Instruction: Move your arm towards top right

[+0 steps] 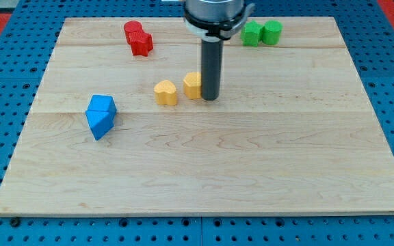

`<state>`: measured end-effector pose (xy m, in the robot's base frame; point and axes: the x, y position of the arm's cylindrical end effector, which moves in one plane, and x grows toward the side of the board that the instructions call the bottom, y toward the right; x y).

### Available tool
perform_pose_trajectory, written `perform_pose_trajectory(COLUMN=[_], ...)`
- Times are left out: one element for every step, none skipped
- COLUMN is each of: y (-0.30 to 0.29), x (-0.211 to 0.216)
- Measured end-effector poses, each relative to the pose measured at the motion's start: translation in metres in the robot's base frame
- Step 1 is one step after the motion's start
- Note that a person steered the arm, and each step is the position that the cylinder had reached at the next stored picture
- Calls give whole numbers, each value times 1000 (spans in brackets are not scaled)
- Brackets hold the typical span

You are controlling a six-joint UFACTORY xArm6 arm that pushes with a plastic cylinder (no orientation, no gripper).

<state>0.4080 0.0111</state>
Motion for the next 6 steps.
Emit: perform_pose_trajectory(y=[22,30,29,22,31,102], x=[-9,-41,-46,-46,-46,-54])
